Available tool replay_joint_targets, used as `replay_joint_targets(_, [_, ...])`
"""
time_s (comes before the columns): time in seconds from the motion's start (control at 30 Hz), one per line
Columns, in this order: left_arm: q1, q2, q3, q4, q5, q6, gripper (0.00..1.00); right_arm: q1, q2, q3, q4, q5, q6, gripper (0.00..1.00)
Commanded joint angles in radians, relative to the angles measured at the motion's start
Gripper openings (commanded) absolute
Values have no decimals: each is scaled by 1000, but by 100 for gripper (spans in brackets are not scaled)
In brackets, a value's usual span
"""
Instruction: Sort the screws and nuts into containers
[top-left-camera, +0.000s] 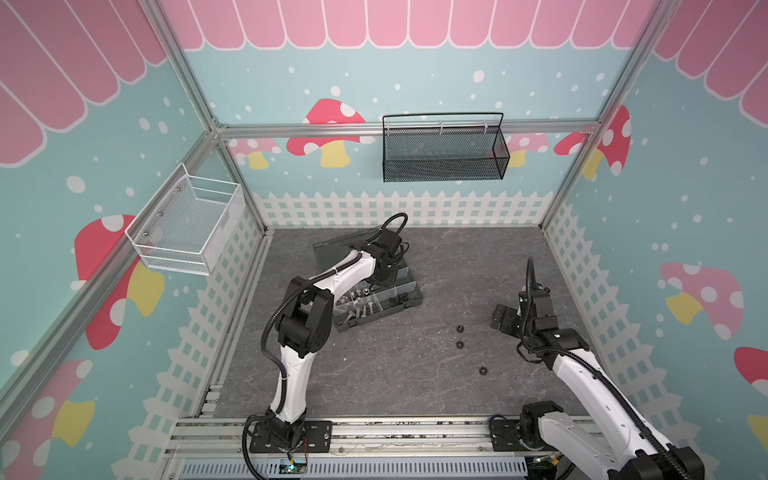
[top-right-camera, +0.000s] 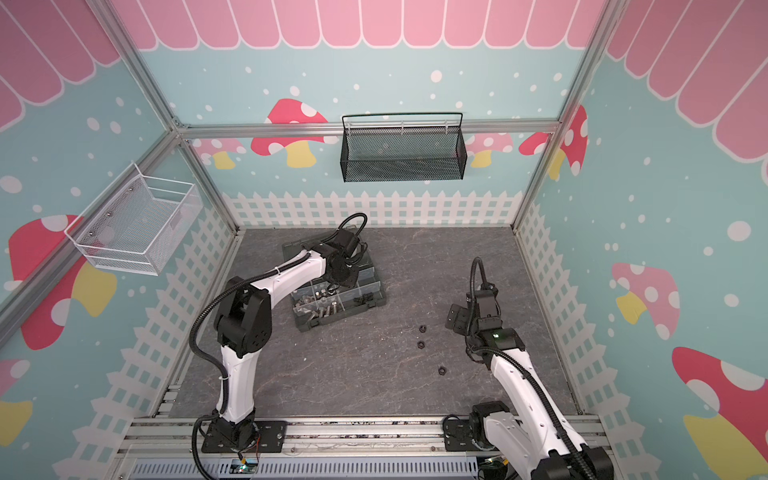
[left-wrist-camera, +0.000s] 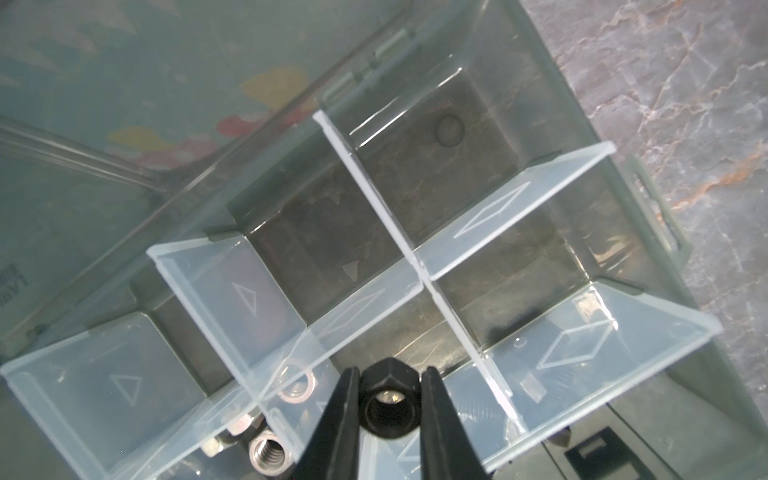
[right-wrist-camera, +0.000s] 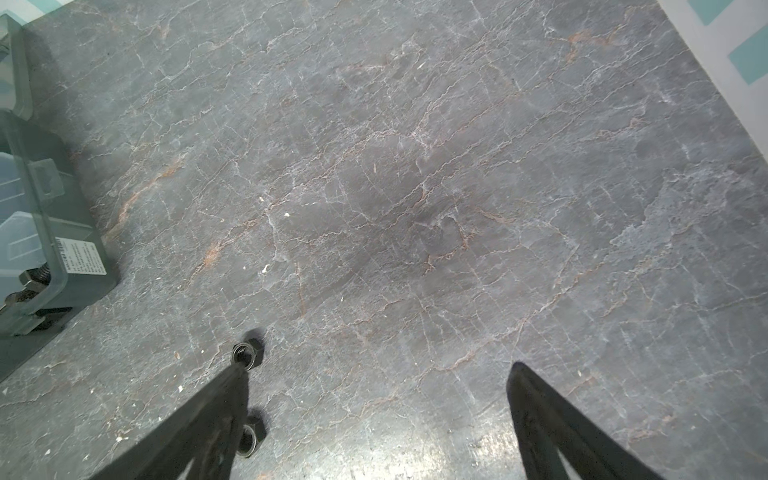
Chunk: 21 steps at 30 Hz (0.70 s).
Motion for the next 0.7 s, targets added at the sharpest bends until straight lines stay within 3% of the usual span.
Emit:
replay_joint_targets(0.0, [10, 12, 15, -15, -25, 11, 39, -3, -16, 13, -48, -21, -1, 98])
replay_joint_targets(0.3, [0, -80, -36, -13, -17, 5, 51, 46, 34, 18, -53, -88, 44, 98])
replay_joint_targets(0.5, [-30, -224, -140, 14, -25, -5, 58, 205, 102, 56, -45, -39, 107, 99])
replay_joint_targets(0.67, [-58, -391, -307, 91, -24, -49, 75, 326, 231, 103, -45, -25, 165, 88])
